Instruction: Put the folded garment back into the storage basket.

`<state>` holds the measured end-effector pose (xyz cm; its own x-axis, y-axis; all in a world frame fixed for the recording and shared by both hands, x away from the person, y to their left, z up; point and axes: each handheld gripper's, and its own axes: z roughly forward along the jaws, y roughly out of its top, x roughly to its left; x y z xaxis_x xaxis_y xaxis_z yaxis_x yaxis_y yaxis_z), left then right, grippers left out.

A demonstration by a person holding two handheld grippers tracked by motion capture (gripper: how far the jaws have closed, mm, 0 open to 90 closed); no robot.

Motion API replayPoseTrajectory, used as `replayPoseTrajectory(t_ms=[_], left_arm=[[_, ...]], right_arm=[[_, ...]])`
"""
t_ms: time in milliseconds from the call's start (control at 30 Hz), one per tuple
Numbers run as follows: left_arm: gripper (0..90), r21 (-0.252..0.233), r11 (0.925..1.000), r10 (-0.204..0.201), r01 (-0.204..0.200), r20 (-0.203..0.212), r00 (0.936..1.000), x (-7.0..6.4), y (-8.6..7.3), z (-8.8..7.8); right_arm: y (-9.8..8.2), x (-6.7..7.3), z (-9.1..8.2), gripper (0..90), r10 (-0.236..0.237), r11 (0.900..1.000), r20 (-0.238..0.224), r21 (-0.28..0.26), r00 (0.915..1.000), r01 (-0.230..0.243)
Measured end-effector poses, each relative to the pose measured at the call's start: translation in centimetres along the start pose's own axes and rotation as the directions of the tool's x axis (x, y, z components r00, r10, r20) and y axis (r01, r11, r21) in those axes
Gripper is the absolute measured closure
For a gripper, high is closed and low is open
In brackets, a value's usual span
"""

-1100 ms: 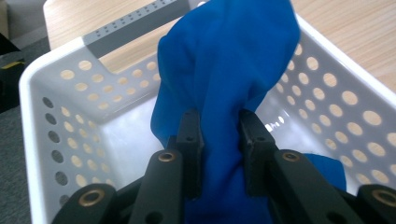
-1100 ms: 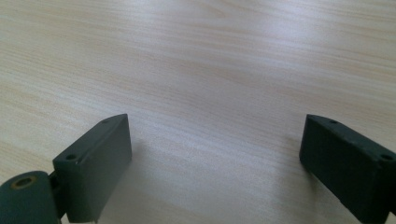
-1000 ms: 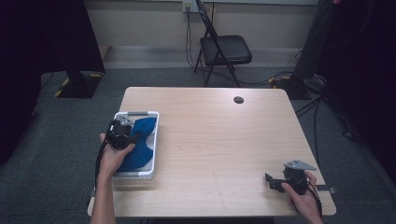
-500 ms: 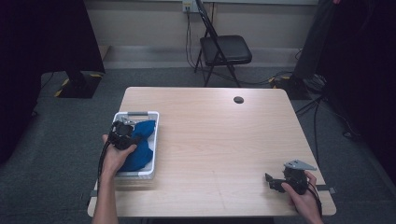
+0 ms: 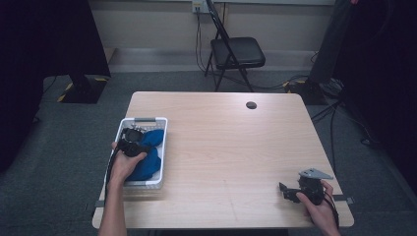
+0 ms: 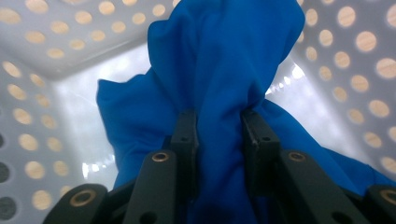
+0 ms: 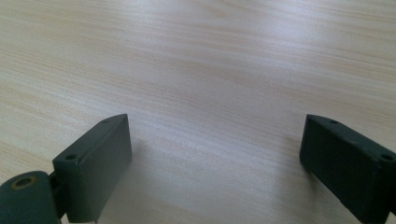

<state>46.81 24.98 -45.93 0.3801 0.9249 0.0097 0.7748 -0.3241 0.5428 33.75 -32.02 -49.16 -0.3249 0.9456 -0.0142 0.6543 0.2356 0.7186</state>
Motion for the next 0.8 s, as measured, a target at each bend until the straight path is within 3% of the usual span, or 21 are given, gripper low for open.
replayPoseTrajectory(t_ms=[167,267,367,400,633,800], left_arm=[[68.4,0.007,0.9997,-0.025,0.024,0.024,0.9994,0.2,0.1,0.3],[67.1,0.003,0.9998,-0.019,0.019,0.029,0.9994,0.1,0.1,0.4],[66.5,0.002,0.9992,-0.039,0.039,0.114,0.9928,0.3,-0.1,0.5],[65.7,-0.001,0.9992,-0.041,0.041,0.121,0.9918,0.4,-0.2,0.5],[53.9,-0.014,0.9995,-0.028,0.029,0.081,0.9963,0.4,-0.2,0.8],[42.5,-0.026,0.9989,-0.036,0.038,0.094,0.9949,0.7,-0.1,1.1]], right_arm=[[0.0,0.0,0.0,8.0,0.0,1.0,0.0,0.0,1.0,0.0],[0.0,0.0,0.0,7.9,0.0,1.0,0.0,0.0,1.0,0.0],[0.0,0.0,0.0,7.9,0.0,1.0,0.0,0.0,1.0,0.0],[0.0,0.0,0.0,7.9,0.0,1.0,0.0,0.0,1.0,0.0],[0.0,0.0,0.0,7.9,0.0,1.0,0.0,0.0,1.0,0.0],[0.0,0.0,0.0,7.9,0.0,1.0,0.0,0.0,1.0,0.0]])
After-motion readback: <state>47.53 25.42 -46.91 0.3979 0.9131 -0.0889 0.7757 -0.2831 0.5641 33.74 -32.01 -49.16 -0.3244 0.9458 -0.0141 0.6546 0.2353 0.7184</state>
